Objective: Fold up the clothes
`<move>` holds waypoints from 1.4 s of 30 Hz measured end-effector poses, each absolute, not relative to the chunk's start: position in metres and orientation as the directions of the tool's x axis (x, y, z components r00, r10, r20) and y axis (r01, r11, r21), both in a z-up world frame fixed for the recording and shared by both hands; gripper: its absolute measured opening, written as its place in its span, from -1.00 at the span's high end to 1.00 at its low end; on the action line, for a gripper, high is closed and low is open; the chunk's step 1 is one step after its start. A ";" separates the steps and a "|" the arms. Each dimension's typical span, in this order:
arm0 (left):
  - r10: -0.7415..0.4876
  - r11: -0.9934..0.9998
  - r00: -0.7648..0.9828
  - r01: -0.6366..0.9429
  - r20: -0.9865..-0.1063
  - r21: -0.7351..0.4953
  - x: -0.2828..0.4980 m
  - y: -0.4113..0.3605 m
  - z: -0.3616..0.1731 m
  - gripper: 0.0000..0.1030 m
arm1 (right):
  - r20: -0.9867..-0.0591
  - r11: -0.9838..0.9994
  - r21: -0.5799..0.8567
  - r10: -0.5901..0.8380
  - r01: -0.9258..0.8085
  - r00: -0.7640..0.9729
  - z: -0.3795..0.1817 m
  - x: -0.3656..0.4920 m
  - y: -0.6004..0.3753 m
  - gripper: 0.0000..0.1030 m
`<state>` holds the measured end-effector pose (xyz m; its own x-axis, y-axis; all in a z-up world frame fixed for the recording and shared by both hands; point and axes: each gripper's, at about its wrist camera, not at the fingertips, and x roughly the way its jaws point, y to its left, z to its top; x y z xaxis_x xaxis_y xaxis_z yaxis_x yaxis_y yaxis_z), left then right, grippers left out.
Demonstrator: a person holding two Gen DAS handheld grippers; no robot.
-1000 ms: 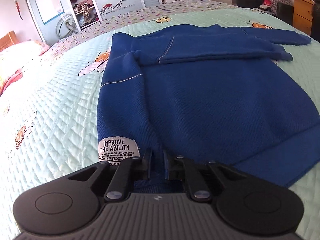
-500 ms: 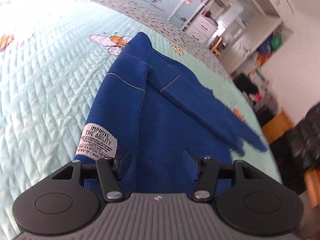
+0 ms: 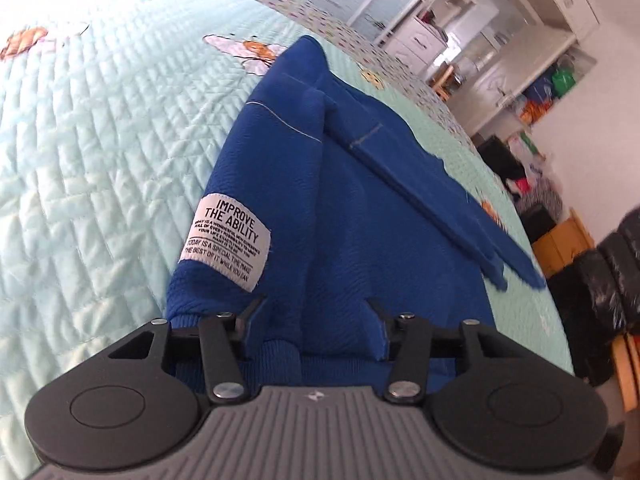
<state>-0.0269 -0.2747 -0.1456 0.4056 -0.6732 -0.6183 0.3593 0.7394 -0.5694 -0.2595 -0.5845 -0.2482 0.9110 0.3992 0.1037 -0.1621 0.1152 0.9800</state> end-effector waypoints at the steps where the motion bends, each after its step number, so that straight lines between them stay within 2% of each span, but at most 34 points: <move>1: -0.675 0.737 0.403 0.361 -0.618 -0.571 -0.026 -0.276 -0.145 -0.01 | 0.100 0.121 0.980 0.401 -0.161 0.910 -0.247 -0.260 -0.584 -0.30; 5: -0.697 0.717 0.403 0.363 -0.594 -0.595 -0.027 -0.271 -0.148 -0.01 | 0.056 0.165 0.977 0.423 -0.138 0.905 -0.239 -0.258 -0.583 -0.32; 9: -0.718 0.695 0.407 0.373 -0.564 -0.615 -0.030 -0.263 -0.149 -0.03 | 0.042 0.172 0.976 0.466 -0.137 0.884 -0.212 -0.240 -0.577 -0.61; 11: -0.729 0.683 0.410 0.381 -0.548 -0.624 -0.033 -0.259 -0.146 -0.03 | 0.020 0.198 0.971 0.490 -0.134 0.872 -0.193 -0.220 -0.572 -0.62; 18: -0.788 0.604 0.415 0.375 -0.455 -0.704 -0.032 -0.226 -0.129 -0.04 | -0.180 0.320 0.947 0.602 -0.028 0.778 -0.159 -0.096 -0.536 -0.62; 20: -0.800 0.586 0.410 0.377 -0.438 -0.717 -0.031 -0.218 -0.127 -0.04 | -0.248 0.369 0.929 0.608 0.008 0.754 -0.157 -0.065 -0.525 -0.62; 23: -0.820 0.556 0.384 0.360 -0.424 -0.749 -0.026 -0.210 -0.133 -0.06 | -0.405 0.477 0.872 0.575 0.110 0.711 -0.161 -0.032 -0.514 -0.61; 27: -0.840 0.531 0.333 0.347 -0.428 -0.773 -0.022 -0.211 -0.144 -0.06 | -0.537 0.564 0.805 0.558 0.185 0.633 -0.167 -0.014 -0.500 -0.59; 30: -0.849 0.519 0.317 0.355 -0.422 -0.777 -0.021 -0.212 -0.145 -0.07 | -0.569 0.585 0.784 0.547 0.205 0.615 -0.172 -0.010 -0.497 -0.55; 31: -0.852 0.515 0.313 0.353 -0.420 -0.781 -0.021 -0.212 -0.145 -0.07 | -0.571 0.586 0.784 0.548 0.205 0.611 -0.173 -0.009 -0.496 -0.51; 33: -0.856 0.507 0.306 0.346 -0.416 -0.789 -0.022 -0.211 -0.146 -0.09 | -0.547 0.579 0.798 0.579 0.168 0.604 -0.174 -0.008 -0.492 -0.11; 37: -0.861 0.501 0.297 0.346 -0.414 -0.794 -0.020 -0.209 -0.147 -0.10 | -0.563 0.599 0.786 0.595 0.151 0.574 -0.177 -0.010 -0.484 0.14; 40: -0.862 0.498 0.292 0.333 -0.414 -0.801 -0.018 -0.208 -0.149 -0.11 | -0.574 0.606 0.779 0.584 0.161 0.575 -0.180 -0.012 -0.487 0.63; 41: -0.865 0.492 0.291 0.329 -0.409 -0.806 -0.018 -0.208 -0.148 -0.12 | -0.582 0.627 0.764 0.569 0.152 0.580 -0.178 -0.014 -0.488 0.91; 42: -0.870 0.482 0.290 0.325 -0.399 -0.813 -0.017 -0.208 -0.146 -0.13 | -0.590 0.647 0.749 0.555 0.141 0.587 -0.175 -0.016 -0.488 0.91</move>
